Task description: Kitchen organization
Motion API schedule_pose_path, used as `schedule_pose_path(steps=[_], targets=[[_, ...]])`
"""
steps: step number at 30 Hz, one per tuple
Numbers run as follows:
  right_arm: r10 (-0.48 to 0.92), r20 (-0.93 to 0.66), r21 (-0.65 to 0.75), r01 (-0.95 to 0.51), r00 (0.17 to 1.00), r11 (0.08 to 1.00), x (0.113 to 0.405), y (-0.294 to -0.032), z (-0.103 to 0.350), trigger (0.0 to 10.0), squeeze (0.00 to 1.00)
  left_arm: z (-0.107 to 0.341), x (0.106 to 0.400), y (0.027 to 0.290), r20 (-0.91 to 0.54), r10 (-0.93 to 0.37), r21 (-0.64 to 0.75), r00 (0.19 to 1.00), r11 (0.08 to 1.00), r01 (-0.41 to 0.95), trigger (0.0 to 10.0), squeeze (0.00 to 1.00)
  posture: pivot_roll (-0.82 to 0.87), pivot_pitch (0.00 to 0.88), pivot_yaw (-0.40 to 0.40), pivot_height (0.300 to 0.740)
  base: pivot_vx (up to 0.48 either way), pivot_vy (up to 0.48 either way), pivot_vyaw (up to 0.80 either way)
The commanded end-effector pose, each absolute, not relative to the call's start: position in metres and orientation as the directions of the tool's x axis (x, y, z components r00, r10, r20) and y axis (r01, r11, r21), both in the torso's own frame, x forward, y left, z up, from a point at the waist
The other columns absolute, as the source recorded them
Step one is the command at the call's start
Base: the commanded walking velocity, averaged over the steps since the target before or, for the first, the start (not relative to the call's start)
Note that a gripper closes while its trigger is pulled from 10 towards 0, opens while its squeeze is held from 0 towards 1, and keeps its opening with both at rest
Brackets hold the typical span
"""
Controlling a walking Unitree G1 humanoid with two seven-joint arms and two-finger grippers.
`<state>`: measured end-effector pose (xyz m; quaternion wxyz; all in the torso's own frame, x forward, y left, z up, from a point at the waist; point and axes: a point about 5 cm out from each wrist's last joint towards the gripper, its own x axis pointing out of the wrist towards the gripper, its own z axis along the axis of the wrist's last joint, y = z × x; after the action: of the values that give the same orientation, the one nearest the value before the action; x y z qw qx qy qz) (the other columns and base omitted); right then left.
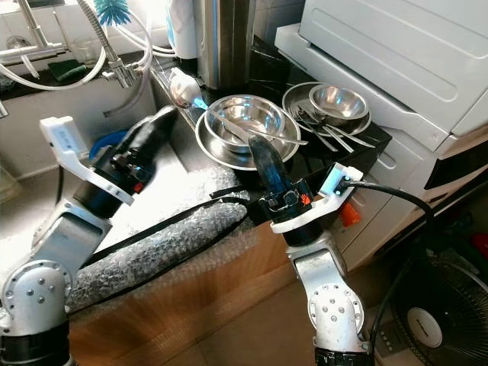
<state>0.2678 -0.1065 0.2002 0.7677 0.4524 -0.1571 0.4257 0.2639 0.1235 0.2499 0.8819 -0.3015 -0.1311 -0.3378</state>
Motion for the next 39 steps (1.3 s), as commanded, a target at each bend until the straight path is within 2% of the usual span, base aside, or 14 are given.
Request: schedule_pose_path(steps=[1, 11, 19, 20, 21, 39], targets=[[0.517, 0.653, 0.528, -0.822, 0.554, 0.215, 0.263, -0.106, 0.207, 10.0, 0.00, 0.253, 0.258, 0.118, 0.441, -0.563, -0.419, 0.699, 0.559, 0.715, 10.0, 0.00, 0.09, 0.089, -0.033, 0.740, 0.000, 0.000, 0.00], [0.651, 0.599, 0.471, -0.862, 0.467, 0.186, 0.251, -0.083, 0.199, 10.0, 0.00, 0.251, 0.252, 0.102, 0.441, -0.605, -0.424, 0.663, 0.511, 0.748, 10.0, 0.00, 0.09, 0.109, -0.035, 0.740, 0.000, 0.000, 0.00], [0.654, 0.592, 0.469, -0.861, 0.471, 0.196, 0.251, -0.084, 0.198, 10.0, 0.00, 0.255, 0.255, 0.105, 0.461, -0.569, -0.435, 0.681, 0.524, 0.732, 10.0, 0.00, 0.09, 0.115, -0.038, 0.740, 0.000, 0.000, 0.00], [0.654, 0.591, 0.469, -0.861, 0.471, 0.197, 0.251, -0.084, 0.197, 10.0, 0.00, 0.255, 0.255, 0.105, 0.466, -0.567, -0.441, 0.679, 0.517, 0.734, 8.0, 0.00, 0.09, 0.117, -0.038, 0.740, 0.000, 0.000, 0.00], [0.655, 0.590, 0.469, -0.861, 0.472, 0.199, 0.251, -0.084, 0.197, 10.0, 0.00, 0.255, 0.256, 0.105, 0.469, -0.566, -0.446, 0.679, 0.512, 0.734, 0.0, 0.00, 0.09, 0.118, -0.038, 0.740, 0.000, 0.000, 0.00], [0.644, 0.575, 0.489, -0.843, 0.504, 0.223, 0.253, -0.083, 0.193, 10.0, 0.00, 0.255, 0.256, 0.108, 0.466, -0.539, -0.466, 0.702, 0.525, 0.713, 0.0, 0.00, 0.09, 0.124, -0.036, 0.740, 0.000, 0.000, 0.00]])
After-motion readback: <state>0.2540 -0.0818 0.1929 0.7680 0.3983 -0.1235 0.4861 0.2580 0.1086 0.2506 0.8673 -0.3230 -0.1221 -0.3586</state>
